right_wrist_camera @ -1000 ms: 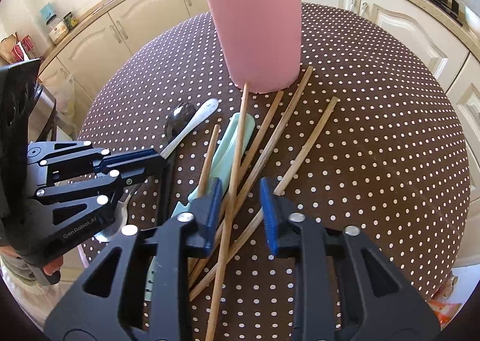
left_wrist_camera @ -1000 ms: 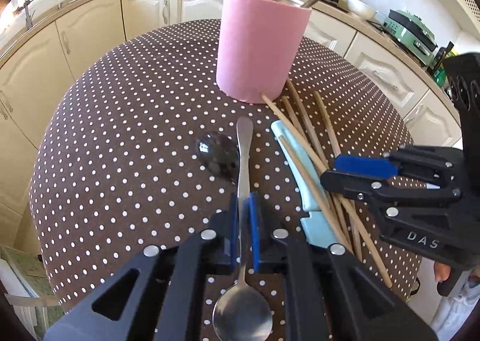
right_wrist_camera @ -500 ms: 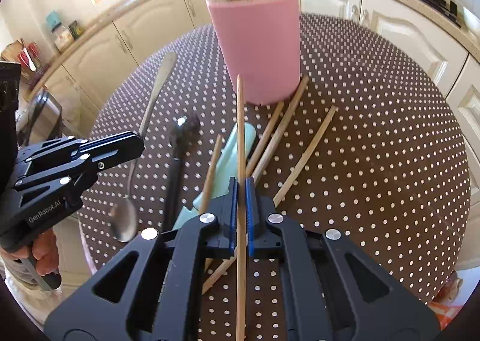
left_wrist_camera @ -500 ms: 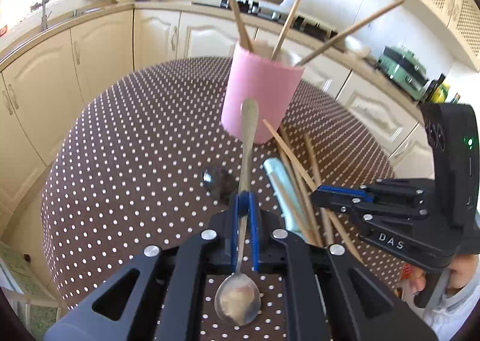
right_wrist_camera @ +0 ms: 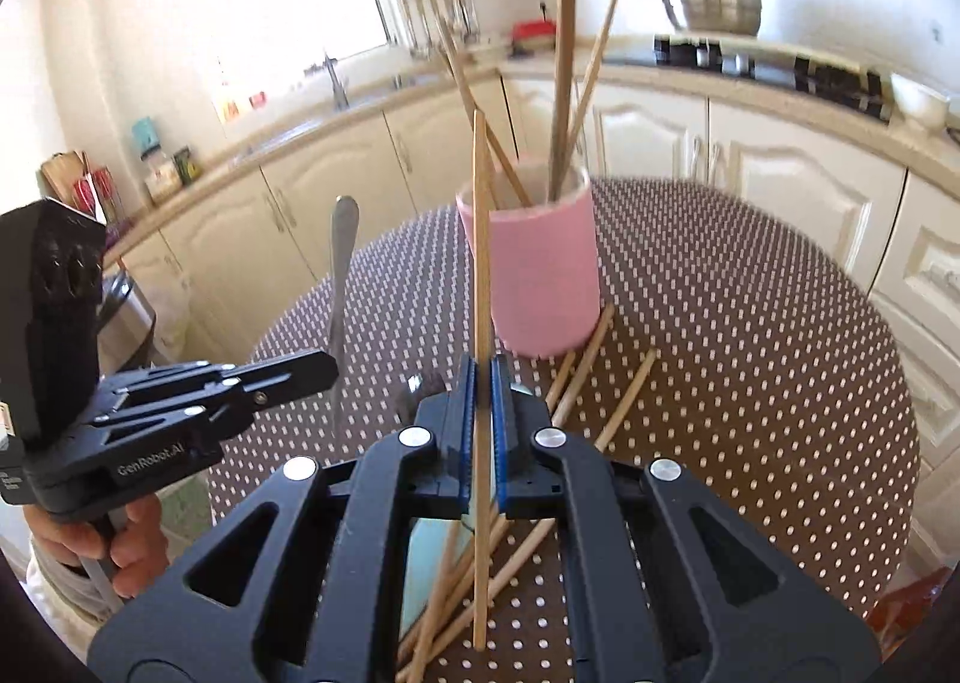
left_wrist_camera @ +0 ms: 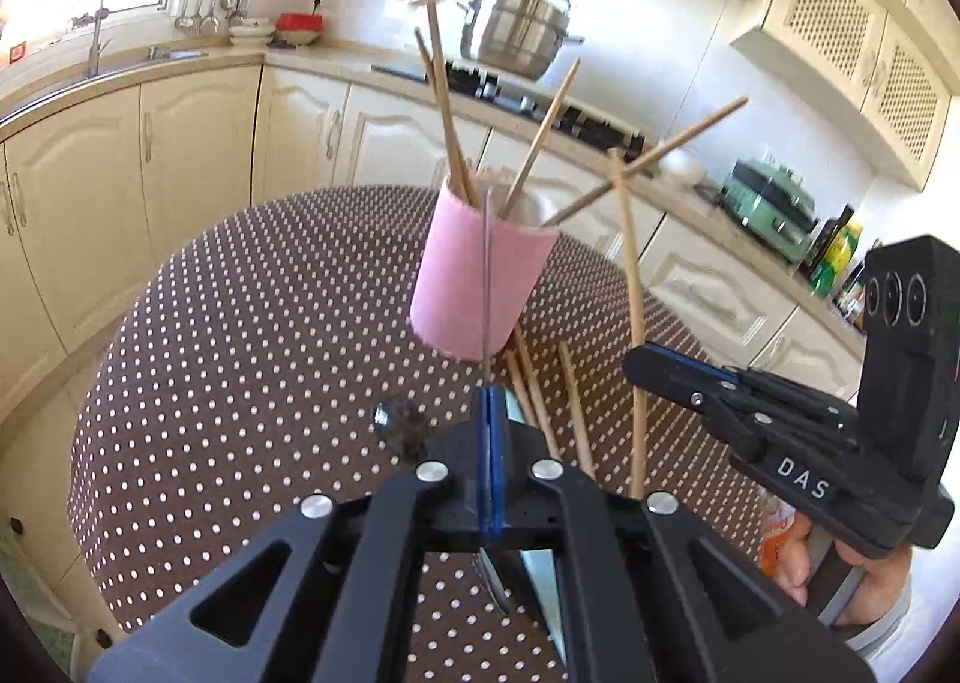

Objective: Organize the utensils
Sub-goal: 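Lift the spoon and chopstick up and carry them over the pink cup, then lower the spoon and chopstick into the pink cup and open both tools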

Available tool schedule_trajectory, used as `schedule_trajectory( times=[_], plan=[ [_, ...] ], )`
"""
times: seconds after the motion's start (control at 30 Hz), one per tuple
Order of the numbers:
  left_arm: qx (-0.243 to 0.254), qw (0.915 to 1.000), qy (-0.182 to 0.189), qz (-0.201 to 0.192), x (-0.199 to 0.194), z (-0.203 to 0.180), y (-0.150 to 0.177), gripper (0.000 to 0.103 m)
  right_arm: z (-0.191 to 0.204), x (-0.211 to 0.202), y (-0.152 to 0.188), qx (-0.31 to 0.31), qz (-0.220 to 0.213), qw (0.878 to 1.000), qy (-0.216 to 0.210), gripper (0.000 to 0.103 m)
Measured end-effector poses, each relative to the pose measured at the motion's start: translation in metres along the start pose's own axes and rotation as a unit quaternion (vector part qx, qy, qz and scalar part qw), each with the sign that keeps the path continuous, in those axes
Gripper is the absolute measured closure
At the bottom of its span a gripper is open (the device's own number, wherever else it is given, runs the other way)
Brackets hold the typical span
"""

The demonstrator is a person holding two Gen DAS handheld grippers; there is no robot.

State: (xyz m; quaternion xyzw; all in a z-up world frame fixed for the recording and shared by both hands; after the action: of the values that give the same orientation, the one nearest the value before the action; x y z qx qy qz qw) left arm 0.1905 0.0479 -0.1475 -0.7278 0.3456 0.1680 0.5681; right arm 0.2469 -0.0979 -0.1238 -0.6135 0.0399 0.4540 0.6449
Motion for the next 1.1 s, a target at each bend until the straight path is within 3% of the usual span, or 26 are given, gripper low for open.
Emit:
schedule_trajectory(
  times=[0.37, 0.7, 1.1],
  plan=[
    [0.024, 0.9946, 0.027, -0.097, -0.027, -0.024, -0.038, 0.102, 0.009, -0.028, -0.039, -0.011, -0.084, 0.996, 0.01, 0.097],
    [0.058, 0.9855, 0.003, -0.159, -0.022, -0.053, -0.096, 0.102, 0.008, -0.034, -0.087, -0.014, -0.139, 0.99, 0.02, 0.097],
    [0.052, 0.9744, -0.006, -0.219, -0.005, -0.049, -0.138, 0.102, 0.004, -0.039, -0.128, -0.006, -0.206, 0.977, 0.057, 0.097]
  ],
)
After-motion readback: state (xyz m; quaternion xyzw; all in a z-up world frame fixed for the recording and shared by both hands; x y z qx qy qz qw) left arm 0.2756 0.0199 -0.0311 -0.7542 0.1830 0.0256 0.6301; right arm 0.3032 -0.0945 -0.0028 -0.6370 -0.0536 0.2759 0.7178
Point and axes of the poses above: each gripper's, at about its wrist camera, not at the fingertips, and x roughly the way its jaws point, z to its left, y to its underside, the point moved 3 cm from there along x, roughly the way its jaws point, and after that the axes turned 5 degrees about z, right-handed, at the moved point
